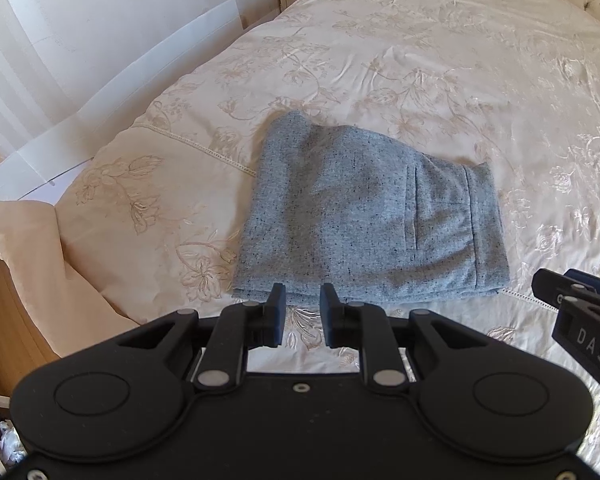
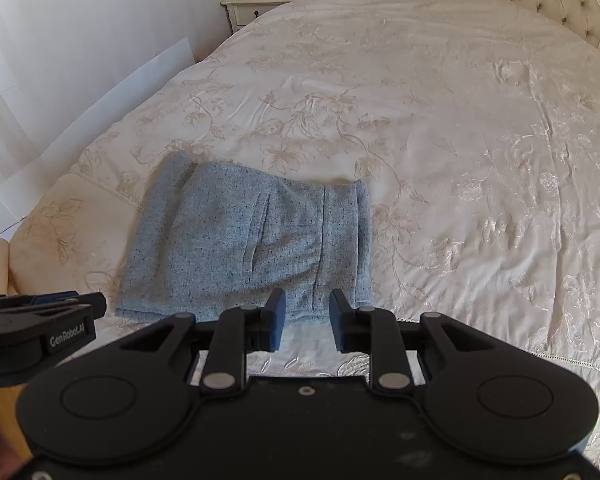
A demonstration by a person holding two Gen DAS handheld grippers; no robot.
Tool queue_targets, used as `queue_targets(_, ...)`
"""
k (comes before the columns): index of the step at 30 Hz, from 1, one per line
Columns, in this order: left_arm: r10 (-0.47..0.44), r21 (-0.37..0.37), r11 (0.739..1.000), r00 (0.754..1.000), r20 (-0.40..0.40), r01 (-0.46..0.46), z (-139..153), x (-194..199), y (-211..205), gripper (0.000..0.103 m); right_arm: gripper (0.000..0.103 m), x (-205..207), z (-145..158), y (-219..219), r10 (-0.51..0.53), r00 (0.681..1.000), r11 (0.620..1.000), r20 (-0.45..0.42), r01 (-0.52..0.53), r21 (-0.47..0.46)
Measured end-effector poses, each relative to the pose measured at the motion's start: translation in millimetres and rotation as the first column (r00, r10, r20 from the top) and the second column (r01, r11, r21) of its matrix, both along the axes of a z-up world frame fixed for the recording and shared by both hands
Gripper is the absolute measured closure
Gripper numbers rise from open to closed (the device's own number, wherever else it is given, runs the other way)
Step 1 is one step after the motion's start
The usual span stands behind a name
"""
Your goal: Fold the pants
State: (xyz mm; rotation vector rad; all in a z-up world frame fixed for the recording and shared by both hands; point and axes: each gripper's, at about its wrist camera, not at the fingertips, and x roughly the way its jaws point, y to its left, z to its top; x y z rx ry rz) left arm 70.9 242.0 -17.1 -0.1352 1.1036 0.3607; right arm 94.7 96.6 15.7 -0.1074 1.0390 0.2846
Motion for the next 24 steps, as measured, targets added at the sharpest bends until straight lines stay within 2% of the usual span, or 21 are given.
queue_targets(24, -0.019, 0.009, 1.0, 1.0, -0.022, 0.019, -4.0, 2.6, -0.6, 0.075, 0.077, -0.1, -3.1, 2.3, 0.004, 1.0, 1.0, -0.011, -0.004, -0.005)
